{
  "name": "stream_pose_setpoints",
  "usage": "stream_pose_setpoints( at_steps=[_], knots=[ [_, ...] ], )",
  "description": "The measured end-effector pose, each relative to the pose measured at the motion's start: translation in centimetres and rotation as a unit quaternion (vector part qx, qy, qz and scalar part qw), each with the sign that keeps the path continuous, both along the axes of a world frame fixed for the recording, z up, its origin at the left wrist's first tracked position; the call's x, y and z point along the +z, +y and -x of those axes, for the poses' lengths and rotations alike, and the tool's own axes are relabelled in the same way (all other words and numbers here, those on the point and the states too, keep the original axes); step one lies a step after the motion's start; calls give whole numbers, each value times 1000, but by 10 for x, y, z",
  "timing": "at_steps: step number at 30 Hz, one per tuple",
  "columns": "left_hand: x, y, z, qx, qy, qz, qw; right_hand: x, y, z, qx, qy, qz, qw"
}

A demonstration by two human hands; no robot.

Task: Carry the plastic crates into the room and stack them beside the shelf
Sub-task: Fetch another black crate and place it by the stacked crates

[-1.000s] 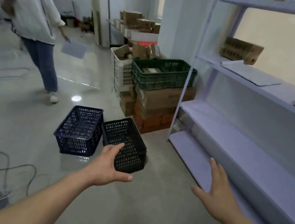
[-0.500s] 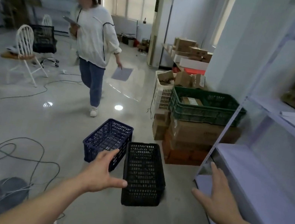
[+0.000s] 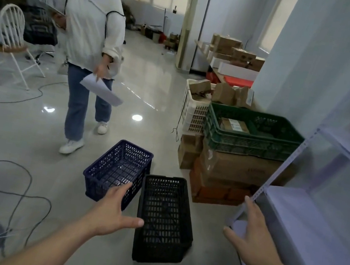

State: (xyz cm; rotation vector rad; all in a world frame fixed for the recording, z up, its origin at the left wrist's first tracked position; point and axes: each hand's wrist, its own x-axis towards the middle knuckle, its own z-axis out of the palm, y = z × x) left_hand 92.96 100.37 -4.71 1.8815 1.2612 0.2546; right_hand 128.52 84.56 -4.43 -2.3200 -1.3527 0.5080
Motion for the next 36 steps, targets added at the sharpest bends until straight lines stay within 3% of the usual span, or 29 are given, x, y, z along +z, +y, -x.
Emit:
stream_pose_setpoints(
  at_steps=[13,28,36],
  knots=[
    [-26,149,-52,-14,12,33,999,-37,144,-30,-28,29,32,999],
    [-53,267,-137,112,36,39,992,-50,334,-122,93,73,27,993],
    [-107,302,-172,131,52,69,988,-102,392,-158,120,86,74,986]
  ],
)
